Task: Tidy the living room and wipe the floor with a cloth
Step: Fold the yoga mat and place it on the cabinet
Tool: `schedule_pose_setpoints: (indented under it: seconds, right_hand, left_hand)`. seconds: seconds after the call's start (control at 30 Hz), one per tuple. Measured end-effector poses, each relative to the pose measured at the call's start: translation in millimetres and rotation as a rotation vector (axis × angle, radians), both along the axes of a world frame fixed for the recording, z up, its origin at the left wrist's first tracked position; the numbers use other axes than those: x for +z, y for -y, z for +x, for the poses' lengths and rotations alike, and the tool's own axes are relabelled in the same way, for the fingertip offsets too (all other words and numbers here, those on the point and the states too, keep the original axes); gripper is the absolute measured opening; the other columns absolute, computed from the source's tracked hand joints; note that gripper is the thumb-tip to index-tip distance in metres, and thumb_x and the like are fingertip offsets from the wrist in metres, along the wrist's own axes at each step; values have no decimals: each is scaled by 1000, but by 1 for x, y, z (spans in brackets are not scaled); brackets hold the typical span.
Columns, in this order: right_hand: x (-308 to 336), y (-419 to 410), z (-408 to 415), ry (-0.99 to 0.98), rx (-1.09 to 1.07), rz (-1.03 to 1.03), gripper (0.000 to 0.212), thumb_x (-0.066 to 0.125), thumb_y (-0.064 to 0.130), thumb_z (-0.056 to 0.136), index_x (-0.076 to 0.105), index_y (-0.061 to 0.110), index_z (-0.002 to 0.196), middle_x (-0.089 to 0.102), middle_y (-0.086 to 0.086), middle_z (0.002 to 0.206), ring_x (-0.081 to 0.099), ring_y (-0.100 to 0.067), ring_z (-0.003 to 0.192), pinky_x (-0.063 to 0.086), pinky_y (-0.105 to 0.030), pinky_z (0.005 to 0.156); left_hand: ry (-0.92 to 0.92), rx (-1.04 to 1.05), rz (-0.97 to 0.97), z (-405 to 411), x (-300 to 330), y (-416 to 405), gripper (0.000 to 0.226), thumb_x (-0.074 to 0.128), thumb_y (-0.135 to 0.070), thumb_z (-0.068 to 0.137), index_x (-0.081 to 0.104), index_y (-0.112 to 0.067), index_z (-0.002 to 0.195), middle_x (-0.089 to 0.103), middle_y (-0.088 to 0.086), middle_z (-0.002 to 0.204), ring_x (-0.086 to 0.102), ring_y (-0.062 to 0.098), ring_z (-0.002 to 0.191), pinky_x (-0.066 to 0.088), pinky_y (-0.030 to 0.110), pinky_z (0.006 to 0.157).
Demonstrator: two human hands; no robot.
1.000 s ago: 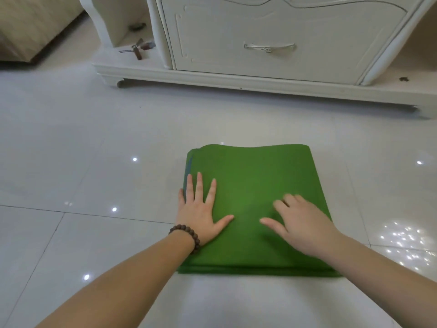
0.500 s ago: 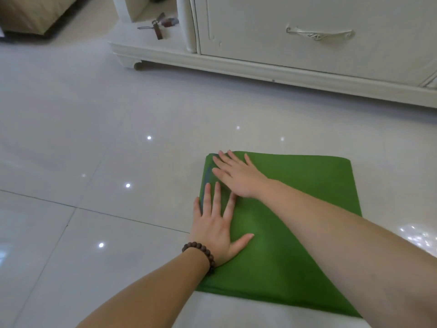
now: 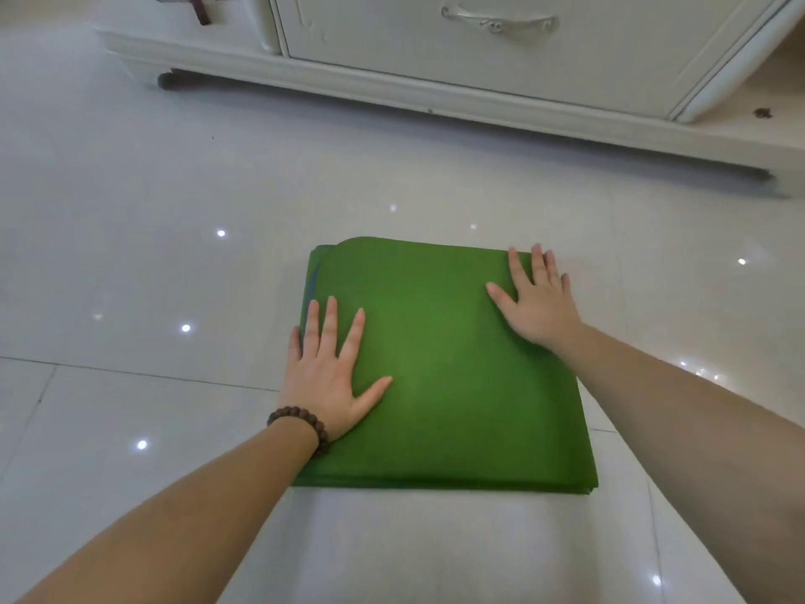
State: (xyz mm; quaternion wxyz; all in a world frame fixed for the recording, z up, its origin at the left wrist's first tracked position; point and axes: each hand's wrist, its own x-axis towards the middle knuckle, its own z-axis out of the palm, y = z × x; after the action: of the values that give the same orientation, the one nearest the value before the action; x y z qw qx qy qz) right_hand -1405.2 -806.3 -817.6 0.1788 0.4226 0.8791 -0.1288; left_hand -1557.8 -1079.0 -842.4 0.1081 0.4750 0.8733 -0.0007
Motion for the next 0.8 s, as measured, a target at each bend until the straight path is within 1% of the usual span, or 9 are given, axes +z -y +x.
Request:
schedule_pose_setpoints:
  seconds: [0.07, 0.17, 0.37, 0.43, 0.5, 0.57, 0.7, 0.73, 0.8]
  right_hand:
    - [12, 10, 14, -29, 17, 13, 75, 7, 71, 88, -10, 32, 150, -19, -9, 157, -19, -22, 144, -6, -50, 117]
    - [10, 61, 60, -119, 109, 177, 75, 4, 70, 87, -8, 29, 150, -18, -8, 157, -19, -20, 145, -8, -47, 117]
    - [-6, 79, 85, -30, 148, 164, 80, -3, 70, 85, -9, 27, 151, -21, -7, 157, -23, -20, 143, -8, -49, 117]
    - [0, 97, 93, -92, 137, 193, 80, 3, 71, 87, -10, 25, 151, -23, -9, 156, -23, -22, 143, -8, -51, 117]
    - [-2, 126, 108, -139, 187, 216, 79, 11, 69, 90, -2, 23, 152, -15, -11, 157, -16, -23, 145, -3, -54, 116]
    - [-10, 142, 119, -98, 237, 189, 78, 12, 69, 91, 6, 22, 153, -7, -11, 159, -10, -22, 147, 4, -56, 116]
    - [-12, 136, 120, -52, 245, 110, 76, 5, 69, 91, 0, 24, 152, -11, -8, 159, -14, -22, 146, 1, -55, 116]
    - [-7, 133, 120, -86, 262, 86, 75, 6, 68, 91, 3, 25, 152, -8, -8, 159, -10, -23, 147, 1, -53, 117]
    - [7, 118, 116, -219, 225, 49, 71, 17, 62, 91, 29, 22, 148, 20, -11, 157, 16, -29, 144, 12, -47, 117]
  left_hand:
    - [-11, 2, -1, 1, -1, 2, 91, 5, -82, 80, -3, -29, 153, -8, 12, 160, -14, 31, 146, 13, 55, 117]
    - [-25, 9, 26, 0, -3, 1, 90, 6, -81, 80, -1, -30, 153, -6, 12, 161, -12, 31, 147, 12, 54, 117]
    - [-47, -3, 6, 2, -3, 2, 89, 4, -81, 80, -5, -31, 153, -7, 12, 161, -10, 31, 147, 11, 52, 118]
    - [-46, 5, 27, 2, -4, 3, 89, 6, -80, 80, -4, -31, 153, -6, 12, 161, -8, 31, 147, 12, 52, 118]
    - [-47, 2, 35, 2, -5, 3, 88, 8, -79, 81, -1, -30, 154, -4, 13, 161, -6, 32, 147, 13, 52, 117]
    - [-47, -9, 31, 3, -5, 3, 88, 9, -79, 82, 0, -29, 154, -3, 14, 160, -5, 33, 147, 13, 53, 117]
    - [-23, 0, 14, 3, -4, 2, 89, 6, -80, 80, -2, -31, 153, -7, 12, 161, -10, 30, 147, 11, 53, 118]
    - [-4, 8, 25, 3, -4, 3, 88, 7, -80, 80, -1, -32, 153, -8, 10, 161, -12, 29, 147, 10, 53, 118]
    - [35, 21, 78, 3, -2, 2, 84, 11, -79, 80, 5, -36, 152, -9, 6, 161, -13, 29, 147, 9, 54, 118]
